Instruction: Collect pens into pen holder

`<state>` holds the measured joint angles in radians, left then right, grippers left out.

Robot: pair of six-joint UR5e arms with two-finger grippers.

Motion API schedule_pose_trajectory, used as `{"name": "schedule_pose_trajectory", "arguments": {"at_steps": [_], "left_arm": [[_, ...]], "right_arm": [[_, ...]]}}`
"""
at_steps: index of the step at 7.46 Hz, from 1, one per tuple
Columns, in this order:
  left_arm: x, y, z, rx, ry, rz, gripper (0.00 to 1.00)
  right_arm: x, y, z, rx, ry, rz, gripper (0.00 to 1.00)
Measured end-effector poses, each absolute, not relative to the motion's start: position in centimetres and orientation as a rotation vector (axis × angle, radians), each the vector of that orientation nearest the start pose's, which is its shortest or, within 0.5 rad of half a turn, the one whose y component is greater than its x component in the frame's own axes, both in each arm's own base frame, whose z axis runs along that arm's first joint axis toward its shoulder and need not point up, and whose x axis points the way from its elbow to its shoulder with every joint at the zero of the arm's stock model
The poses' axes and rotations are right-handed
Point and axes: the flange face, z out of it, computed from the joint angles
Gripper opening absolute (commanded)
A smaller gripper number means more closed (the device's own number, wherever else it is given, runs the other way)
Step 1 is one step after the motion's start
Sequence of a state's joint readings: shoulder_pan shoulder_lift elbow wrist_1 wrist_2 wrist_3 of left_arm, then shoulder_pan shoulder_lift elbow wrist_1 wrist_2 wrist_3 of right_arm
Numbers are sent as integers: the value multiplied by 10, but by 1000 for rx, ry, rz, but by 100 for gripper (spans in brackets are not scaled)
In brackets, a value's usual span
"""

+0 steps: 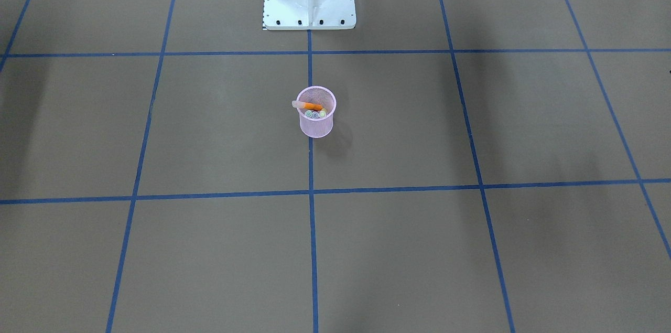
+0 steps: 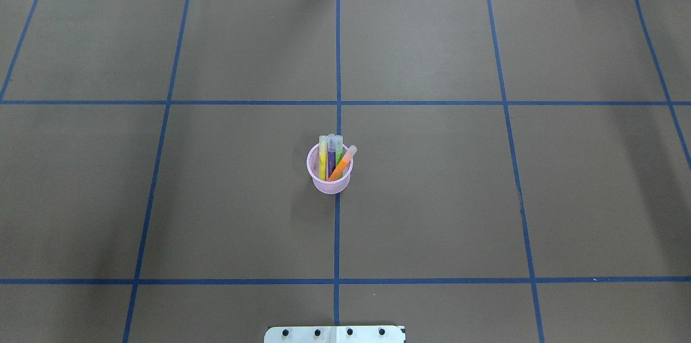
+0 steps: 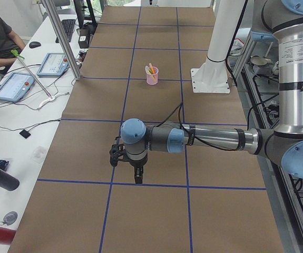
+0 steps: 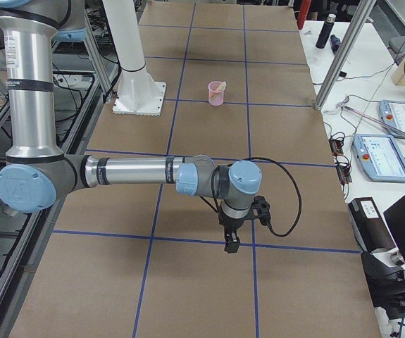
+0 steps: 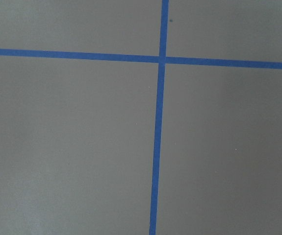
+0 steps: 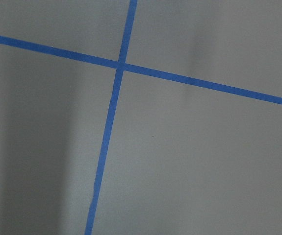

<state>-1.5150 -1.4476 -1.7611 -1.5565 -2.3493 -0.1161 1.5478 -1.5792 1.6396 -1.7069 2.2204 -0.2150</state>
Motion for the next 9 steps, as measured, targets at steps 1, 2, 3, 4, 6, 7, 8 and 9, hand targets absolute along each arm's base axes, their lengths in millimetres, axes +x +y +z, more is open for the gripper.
{"name": "schedule_pose_trajectory", "arguments": {"at_steps": [1,2,3,4,6,7,8,9], "left_arm": [[-39,-445,625,-18,777,-36,100],[-39,-444,627,-21,775,-35,100],[-39,-443,628,-22,774,-34,100],[-39,-444,628,-22,775,-35,100],[-38,-448,621,-10,780,-34,100],[-38,-449,618,-5,782,-32,100],[-38,-449,615,-1,783,-31,100],[-38,-448,612,4,784,-29,100]], "right_arm": [[62,-483,649,-10,-657,-203,100],[62,-483,648,-10,-660,-201,100],[61,-484,648,-9,-663,-198,100],[61,-484,647,-9,-665,-197,100],[61,-484,647,-8,-665,-197,100],[60,-484,648,-8,-665,-197,100],[60,-484,648,-9,-666,-196,100],[60,-484,647,-9,-671,-195,100]]}}
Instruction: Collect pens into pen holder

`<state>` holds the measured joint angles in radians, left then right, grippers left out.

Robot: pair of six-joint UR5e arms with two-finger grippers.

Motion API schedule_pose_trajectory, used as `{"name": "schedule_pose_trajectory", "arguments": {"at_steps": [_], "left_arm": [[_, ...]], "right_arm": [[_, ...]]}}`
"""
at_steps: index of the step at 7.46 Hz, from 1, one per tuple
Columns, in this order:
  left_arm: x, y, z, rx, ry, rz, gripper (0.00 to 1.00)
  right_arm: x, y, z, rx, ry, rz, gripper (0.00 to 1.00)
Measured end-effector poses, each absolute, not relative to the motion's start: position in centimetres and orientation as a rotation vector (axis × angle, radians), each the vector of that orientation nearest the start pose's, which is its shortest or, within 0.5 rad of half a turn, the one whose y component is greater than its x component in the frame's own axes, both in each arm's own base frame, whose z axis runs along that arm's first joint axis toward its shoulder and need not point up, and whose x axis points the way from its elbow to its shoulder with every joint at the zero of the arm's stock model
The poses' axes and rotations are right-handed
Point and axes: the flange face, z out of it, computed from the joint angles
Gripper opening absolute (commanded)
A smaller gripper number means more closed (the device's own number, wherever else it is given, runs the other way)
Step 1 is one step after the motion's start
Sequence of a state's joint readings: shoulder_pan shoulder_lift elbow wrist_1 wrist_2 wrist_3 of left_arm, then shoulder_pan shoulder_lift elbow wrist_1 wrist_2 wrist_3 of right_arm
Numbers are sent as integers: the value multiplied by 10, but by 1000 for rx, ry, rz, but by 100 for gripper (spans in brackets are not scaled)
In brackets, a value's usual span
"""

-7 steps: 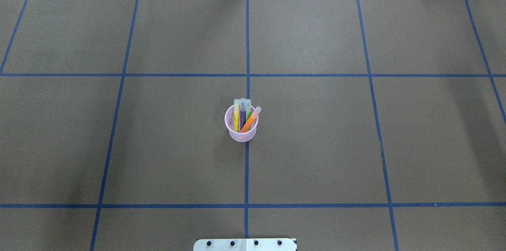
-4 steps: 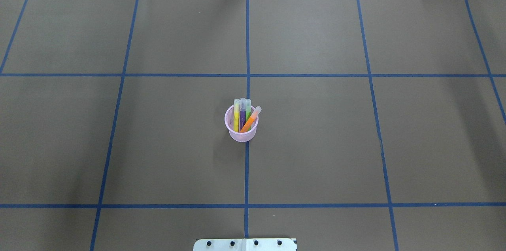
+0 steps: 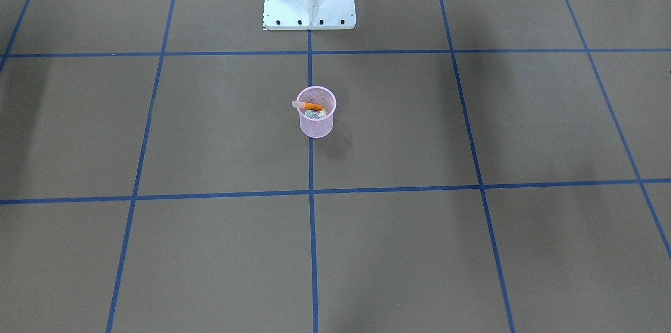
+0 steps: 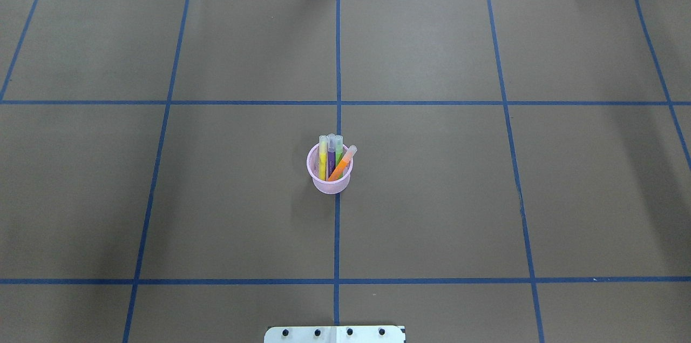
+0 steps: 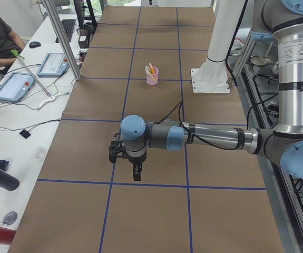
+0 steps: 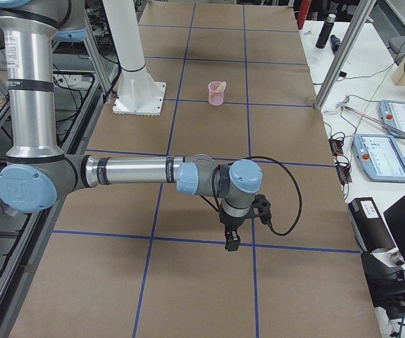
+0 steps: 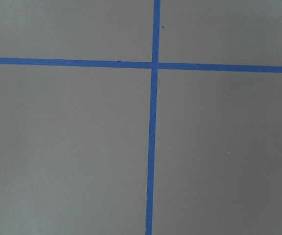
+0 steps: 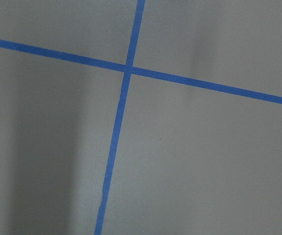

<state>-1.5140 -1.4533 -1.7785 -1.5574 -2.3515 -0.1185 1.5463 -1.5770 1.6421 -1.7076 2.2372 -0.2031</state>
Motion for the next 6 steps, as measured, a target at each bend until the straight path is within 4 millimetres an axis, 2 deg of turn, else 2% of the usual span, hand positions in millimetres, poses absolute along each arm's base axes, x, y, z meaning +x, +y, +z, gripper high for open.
{"name": "schedule_pose_trajectory", "arguments": {"at_steps": [3,6], "left_arm": [[-39,-446,619,-8,775,-33,100],[-47,-449,637,31,662,47,100]], "right_arm": [[59,-484,646,-9,-684,-194,100],[58,-484,649,-14,-686,-192,100]]}}
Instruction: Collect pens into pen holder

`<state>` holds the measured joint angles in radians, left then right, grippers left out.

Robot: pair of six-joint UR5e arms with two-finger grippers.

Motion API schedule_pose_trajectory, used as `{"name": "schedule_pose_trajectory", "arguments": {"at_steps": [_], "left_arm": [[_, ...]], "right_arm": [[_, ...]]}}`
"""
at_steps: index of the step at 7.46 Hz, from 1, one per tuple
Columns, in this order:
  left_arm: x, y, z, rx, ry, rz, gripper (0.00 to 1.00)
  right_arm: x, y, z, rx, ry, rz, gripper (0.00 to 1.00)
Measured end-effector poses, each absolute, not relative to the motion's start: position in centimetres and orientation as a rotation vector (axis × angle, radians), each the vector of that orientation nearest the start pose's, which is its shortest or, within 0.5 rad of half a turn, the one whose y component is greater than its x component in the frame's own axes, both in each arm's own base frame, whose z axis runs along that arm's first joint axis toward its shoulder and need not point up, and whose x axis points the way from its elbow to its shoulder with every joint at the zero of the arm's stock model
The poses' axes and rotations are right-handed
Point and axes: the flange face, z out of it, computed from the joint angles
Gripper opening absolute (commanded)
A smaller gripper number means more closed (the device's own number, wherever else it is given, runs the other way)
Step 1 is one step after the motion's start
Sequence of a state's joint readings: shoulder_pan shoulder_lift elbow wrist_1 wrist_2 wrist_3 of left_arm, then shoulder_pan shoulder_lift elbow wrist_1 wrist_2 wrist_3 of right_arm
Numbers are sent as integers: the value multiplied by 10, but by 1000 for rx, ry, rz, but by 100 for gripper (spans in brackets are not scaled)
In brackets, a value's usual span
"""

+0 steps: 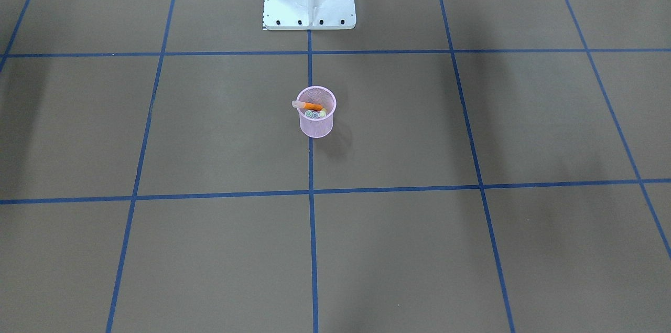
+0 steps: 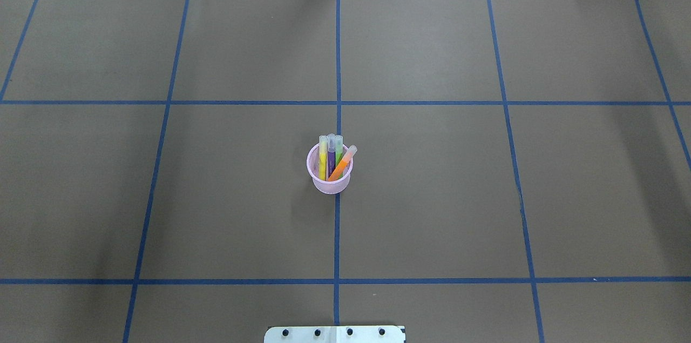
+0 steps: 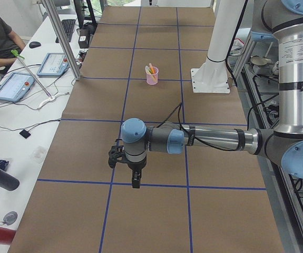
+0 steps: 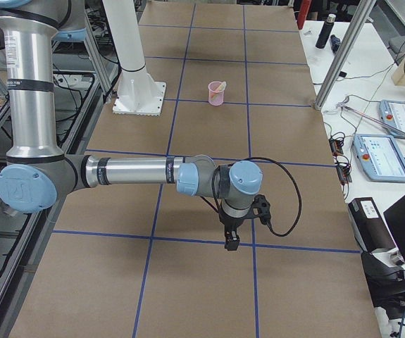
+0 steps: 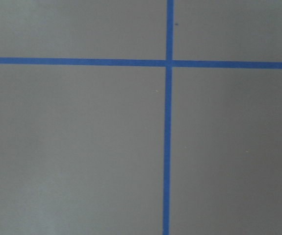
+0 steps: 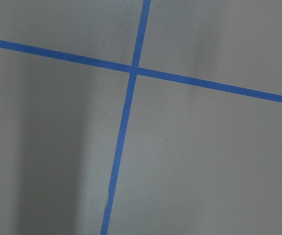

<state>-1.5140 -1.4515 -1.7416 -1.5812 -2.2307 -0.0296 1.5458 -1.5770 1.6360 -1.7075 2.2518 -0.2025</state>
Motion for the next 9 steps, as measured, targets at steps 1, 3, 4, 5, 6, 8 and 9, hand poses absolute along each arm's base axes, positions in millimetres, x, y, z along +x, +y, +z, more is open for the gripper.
{"name": "schedule_pose_trajectory", "arguments": {"at_steps": [1,3,4,5,6,8,9], "left_arm": [[-48,-450,644,36,644,90,100],[-47,-448,655,17,656,108,100],[-44,-446,657,0,693,99,100],[-41,-444,656,-18,736,76,100],[-40,-443,655,-33,757,51,100],[-39,-442,656,-43,765,32,100],[-39,-443,655,-42,764,31,100]], "right_arm": [[58,-484,649,-14,-686,-193,100],[58,-484,649,-14,-686,-193,100],[58,-484,649,-14,-686,-193,100],[58,-484,649,-13,-686,-194,100],[58,-484,649,-13,-686,-194,100],[58,-484,649,-12,-686,-194,100],[58,-484,649,-12,-686,-194,100]]}}
